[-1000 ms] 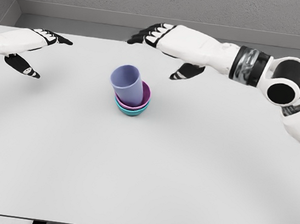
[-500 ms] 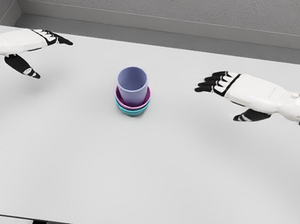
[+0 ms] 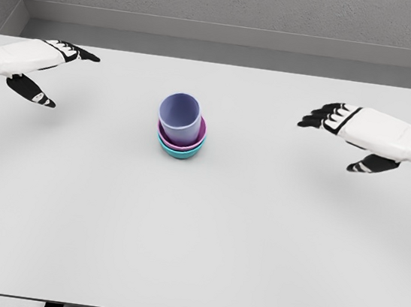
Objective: Stacking bowl and cup with both arms
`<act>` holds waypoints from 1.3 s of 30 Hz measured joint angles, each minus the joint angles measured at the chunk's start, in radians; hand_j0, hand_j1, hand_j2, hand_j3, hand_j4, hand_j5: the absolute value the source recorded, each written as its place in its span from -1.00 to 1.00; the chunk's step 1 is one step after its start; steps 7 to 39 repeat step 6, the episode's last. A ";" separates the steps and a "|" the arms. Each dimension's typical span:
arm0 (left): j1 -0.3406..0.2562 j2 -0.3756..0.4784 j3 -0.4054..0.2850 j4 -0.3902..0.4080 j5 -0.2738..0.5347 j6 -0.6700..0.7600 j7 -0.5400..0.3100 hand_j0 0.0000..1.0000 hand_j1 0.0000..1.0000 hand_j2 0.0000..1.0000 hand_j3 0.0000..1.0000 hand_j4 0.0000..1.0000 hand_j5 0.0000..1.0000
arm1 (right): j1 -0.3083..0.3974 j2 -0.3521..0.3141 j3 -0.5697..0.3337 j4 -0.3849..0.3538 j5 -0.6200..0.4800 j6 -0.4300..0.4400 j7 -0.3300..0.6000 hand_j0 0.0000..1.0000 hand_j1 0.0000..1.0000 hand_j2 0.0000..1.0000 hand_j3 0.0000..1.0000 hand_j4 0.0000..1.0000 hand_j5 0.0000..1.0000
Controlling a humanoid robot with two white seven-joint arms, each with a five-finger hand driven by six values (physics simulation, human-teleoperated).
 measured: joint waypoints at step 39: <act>0.002 0.000 0.000 0.000 -0.001 0.000 0.000 1.00 1.00 1.00 1.00 1.00 1.00 | 0.005 0.000 -0.002 -0.004 0.000 0.000 0.000 1.00 1.00 1.00 1.00 1.00 1.00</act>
